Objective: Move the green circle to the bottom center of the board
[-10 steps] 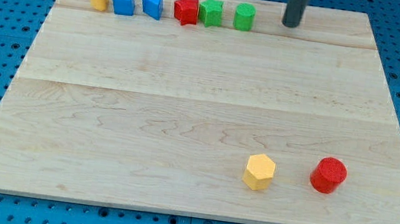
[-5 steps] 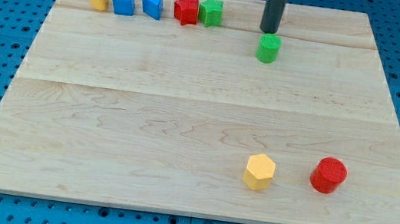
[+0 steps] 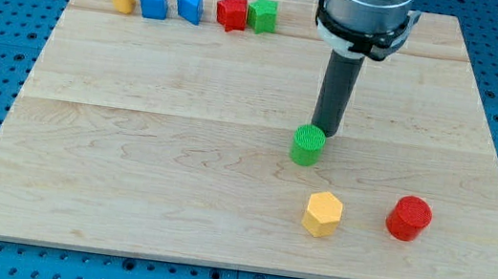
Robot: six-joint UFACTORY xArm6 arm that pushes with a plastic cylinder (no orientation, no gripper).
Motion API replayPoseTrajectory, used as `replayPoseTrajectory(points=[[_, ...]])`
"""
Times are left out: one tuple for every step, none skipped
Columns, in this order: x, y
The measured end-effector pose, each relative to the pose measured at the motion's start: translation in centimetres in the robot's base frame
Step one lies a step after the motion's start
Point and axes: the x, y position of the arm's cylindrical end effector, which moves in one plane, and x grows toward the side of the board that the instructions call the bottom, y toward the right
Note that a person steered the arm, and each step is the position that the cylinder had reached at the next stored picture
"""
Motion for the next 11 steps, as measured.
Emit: replayPoseTrajectory(points=[[0.8, -2.6], [2.9, -4.4], [4.3, -6.3], [4.0, -6.4], [3.1, -2.7], [4.5, -1.0], [5.2, -4.3], [5.8, -8.3], [6.6, -8.4], [5.6, -8.4], [5.7, -9.3]])
